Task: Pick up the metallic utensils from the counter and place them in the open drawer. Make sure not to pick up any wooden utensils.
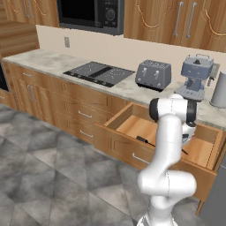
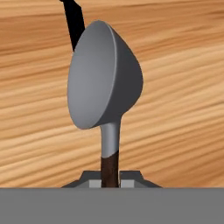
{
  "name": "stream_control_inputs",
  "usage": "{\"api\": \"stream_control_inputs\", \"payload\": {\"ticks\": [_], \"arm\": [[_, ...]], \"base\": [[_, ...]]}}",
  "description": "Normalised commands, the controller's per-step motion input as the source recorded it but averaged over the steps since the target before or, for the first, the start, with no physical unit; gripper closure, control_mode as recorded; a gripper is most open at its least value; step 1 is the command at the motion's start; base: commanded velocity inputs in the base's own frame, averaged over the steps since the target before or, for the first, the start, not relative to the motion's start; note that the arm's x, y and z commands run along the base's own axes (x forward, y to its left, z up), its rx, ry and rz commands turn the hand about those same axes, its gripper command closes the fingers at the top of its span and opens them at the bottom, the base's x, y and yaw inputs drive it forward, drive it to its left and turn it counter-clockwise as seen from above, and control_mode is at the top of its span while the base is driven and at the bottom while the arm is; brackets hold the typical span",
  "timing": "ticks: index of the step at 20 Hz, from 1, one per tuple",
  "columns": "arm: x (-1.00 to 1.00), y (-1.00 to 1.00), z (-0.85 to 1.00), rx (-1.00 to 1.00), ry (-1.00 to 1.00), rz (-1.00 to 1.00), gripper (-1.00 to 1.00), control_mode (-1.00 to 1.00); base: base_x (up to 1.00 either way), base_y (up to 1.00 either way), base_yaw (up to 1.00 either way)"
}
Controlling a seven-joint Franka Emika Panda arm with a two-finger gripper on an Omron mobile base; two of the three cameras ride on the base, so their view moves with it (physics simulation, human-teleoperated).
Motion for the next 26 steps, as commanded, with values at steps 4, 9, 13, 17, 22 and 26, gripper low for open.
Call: {"api": "stream_control_inputs", "payload": {"ticks": [4,9,13,17,22,26], "arm": [[0.30,-0.19,-0.15,0.00,0.02,0.00,1.00,-1.00],[0.29,-0.03,-0.14,0.00,0.05,0.00,-1.00,-1.00],[0.01,0.09,0.06,0.00,0.01,-0.01,-1.00,-1.00],[-0.05,0.00,0.82,0.00,0.00,0.00,-1.00,-1.00],[-0.55,0.00,1.00,0.13,0.03,0.01,-1.00,-1.00],[-0.68,0.00,1.00,0.07,0.00,-0.02,-1.00,-1.00]], "base": [[0.00,0.00,0.00],[0.00,0.00,0.00],[0.00,0.00,0.00],[0.00,0.00,0.00],[0.00,0.00,0.00],[0.00,0.00,0.00]]}}
